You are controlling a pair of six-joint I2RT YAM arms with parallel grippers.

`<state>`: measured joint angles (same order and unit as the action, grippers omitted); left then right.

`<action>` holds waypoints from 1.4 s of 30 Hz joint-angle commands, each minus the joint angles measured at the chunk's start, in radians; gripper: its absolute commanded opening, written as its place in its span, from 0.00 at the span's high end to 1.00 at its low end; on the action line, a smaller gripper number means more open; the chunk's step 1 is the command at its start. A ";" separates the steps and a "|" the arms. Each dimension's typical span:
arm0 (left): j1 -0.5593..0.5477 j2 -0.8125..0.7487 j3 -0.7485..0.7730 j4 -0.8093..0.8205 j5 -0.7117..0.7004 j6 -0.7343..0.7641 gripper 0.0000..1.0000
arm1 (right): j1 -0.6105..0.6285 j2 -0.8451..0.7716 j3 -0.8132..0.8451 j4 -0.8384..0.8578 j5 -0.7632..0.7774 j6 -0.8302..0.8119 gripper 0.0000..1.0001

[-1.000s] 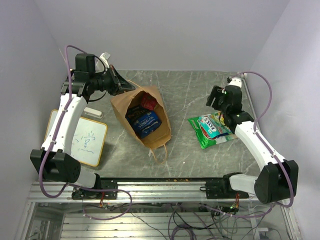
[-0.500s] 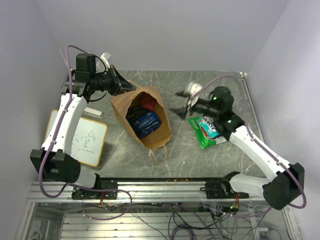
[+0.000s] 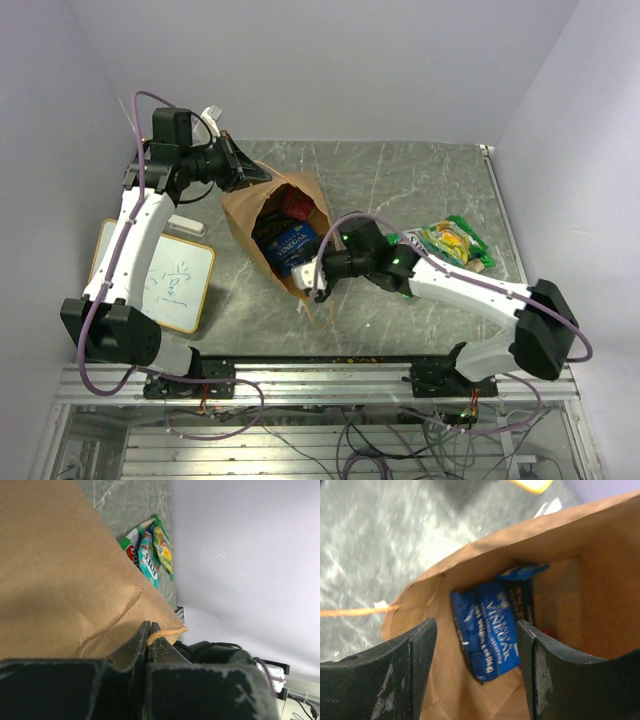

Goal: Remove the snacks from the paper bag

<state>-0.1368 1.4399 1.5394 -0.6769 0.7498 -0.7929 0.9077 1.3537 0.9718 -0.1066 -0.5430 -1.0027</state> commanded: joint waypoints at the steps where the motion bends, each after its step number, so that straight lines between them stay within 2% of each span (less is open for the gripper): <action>1: -0.003 -0.028 -0.011 0.025 0.014 0.005 0.93 | 0.023 0.086 0.022 -0.106 0.142 -0.233 0.37; 7: -0.002 -0.028 -0.015 0.032 0.017 0.002 0.93 | 0.045 0.190 0.022 -0.086 0.197 -0.278 0.42; 18: -0.012 -0.022 -0.018 0.016 0.019 0.016 0.93 | 0.045 0.340 0.022 0.128 0.261 -0.246 0.46; 22: -0.014 -0.025 -0.017 0.010 0.017 0.019 0.93 | 0.036 0.399 0.069 0.158 0.278 -0.244 0.51; 24: -0.015 -0.027 -0.021 0.011 0.018 0.017 0.93 | 0.033 0.408 0.080 0.172 0.283 -0.233 0.57; 26: -0.015 -0.028 -0.024 0.011 0.019 0.019 0.93 | 0.027 0.405 0.086 0.188 0.285 -0.217 0.67; 29: -0.015 -0.030 -0.022 0.011 0.016 0.019 0.93 | 0.013 0.383 0.080 0.233 0.298 -0.178 0.87; 33: -0.015 -0.031 -0.026 0.011 0.015 0.020 0.93 | -0.018 0.314 0.058 0.255 0.265 -0.140 1.00; 42: -0.015 -0.036 -0.039 0.022 0.017 0.015 0.93 | -0.063 0.133 -0.015 0.197 0.100 -0.056 1.00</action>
<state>-0.1486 1.4361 1.5108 -0.6773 0.7502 -0.7891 0.8513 1.5532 0.9939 0.0948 -0.3424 -1.1175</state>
